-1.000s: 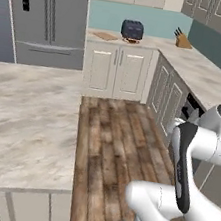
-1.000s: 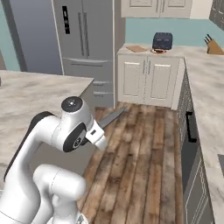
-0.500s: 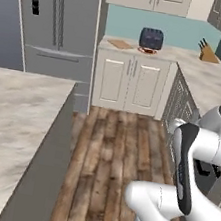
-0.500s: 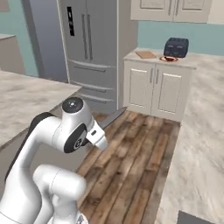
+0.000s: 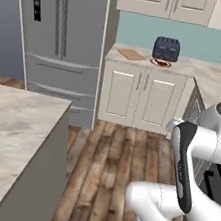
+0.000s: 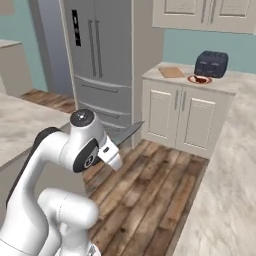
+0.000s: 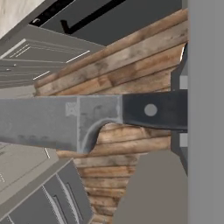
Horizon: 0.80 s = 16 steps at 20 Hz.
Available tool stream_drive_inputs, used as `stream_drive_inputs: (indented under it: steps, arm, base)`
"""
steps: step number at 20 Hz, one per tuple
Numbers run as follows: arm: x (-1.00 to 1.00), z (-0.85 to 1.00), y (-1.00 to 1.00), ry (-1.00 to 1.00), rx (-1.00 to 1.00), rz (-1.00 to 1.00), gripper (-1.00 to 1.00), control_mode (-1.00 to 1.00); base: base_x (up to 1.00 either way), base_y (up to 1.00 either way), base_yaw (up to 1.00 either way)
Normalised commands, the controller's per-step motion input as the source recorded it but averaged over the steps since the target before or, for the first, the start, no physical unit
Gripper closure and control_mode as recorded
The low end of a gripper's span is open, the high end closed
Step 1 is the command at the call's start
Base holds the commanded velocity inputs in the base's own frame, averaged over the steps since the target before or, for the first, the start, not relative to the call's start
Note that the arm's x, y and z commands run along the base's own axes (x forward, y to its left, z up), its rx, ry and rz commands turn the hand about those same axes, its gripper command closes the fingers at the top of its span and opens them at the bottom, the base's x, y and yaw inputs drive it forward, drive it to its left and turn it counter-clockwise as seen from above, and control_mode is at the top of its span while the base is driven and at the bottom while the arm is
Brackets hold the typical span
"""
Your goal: Pick up the knife from the drawer and place it on the cutting board. Then place the meat from the plate to the cutting board.
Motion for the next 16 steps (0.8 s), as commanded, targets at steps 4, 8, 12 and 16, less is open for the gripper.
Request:
stream_drive_inputs:
  steps: [4, 8, 12, 16]
  arm:
    - [0.0, 0.0, 0.0, 0.0, 0.0, 0.0, 1.0, 1.0]
    - [0.0, 0.0, 0.0, 0.0, 0.0, 0.0, 1.0, 1.0]
    - [0.0, 0.0, 0.0, 0.0, 0.0, 0.0, 1.0, 1.0]
    - [0.0, 0.0, 0.0, 0.0, 0.0, 0.0, 1.0, 1.0]
  base:
    - [1.0, -0.23, 0.0]
    - [1.0, -0.11, 0.0]
    - [1.0, 0.04, -0.03]
    - [1.0, 0.18, -0.01]
